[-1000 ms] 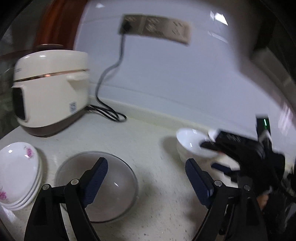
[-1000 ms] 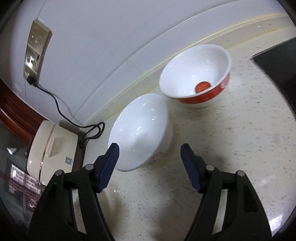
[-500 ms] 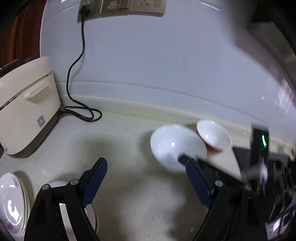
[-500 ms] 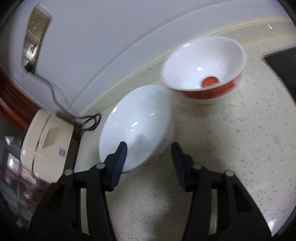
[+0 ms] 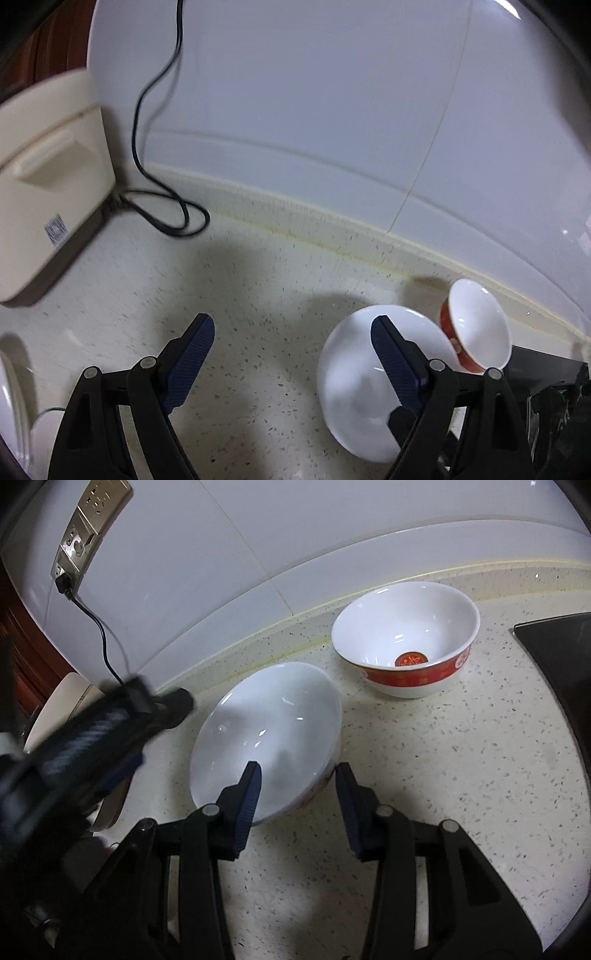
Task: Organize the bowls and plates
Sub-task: 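Pinch the rim of the white floral bowl with both tools, then lift the floral bowl with both tools and carry it to the green-rimmed bowl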
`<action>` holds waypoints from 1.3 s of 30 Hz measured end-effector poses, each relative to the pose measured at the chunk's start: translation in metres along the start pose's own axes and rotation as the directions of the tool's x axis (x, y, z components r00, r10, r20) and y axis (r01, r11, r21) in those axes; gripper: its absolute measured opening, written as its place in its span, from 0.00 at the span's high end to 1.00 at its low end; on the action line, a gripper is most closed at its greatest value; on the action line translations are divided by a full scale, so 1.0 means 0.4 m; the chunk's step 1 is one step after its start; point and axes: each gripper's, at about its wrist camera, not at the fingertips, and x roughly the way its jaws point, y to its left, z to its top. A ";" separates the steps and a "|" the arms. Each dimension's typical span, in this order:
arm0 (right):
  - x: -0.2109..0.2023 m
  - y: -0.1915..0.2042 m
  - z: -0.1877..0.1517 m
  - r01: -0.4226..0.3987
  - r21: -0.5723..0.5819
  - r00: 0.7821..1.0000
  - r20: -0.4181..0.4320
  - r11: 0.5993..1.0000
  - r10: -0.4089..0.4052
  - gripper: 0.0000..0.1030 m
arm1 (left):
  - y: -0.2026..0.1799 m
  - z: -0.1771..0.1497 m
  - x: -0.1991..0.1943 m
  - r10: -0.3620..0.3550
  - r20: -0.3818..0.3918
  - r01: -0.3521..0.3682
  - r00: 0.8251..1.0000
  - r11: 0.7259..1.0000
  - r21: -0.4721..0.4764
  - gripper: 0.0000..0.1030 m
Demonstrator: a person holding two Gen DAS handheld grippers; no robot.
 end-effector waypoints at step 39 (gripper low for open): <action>-0.029 -0.118 -0.035 -0.045 0.174 0.998 -0.039 0.984 0.053 0.81 | -0.051 -0.097 0.001 -0.195 -0.035 0.197 0.980 0.979 0.053 0.84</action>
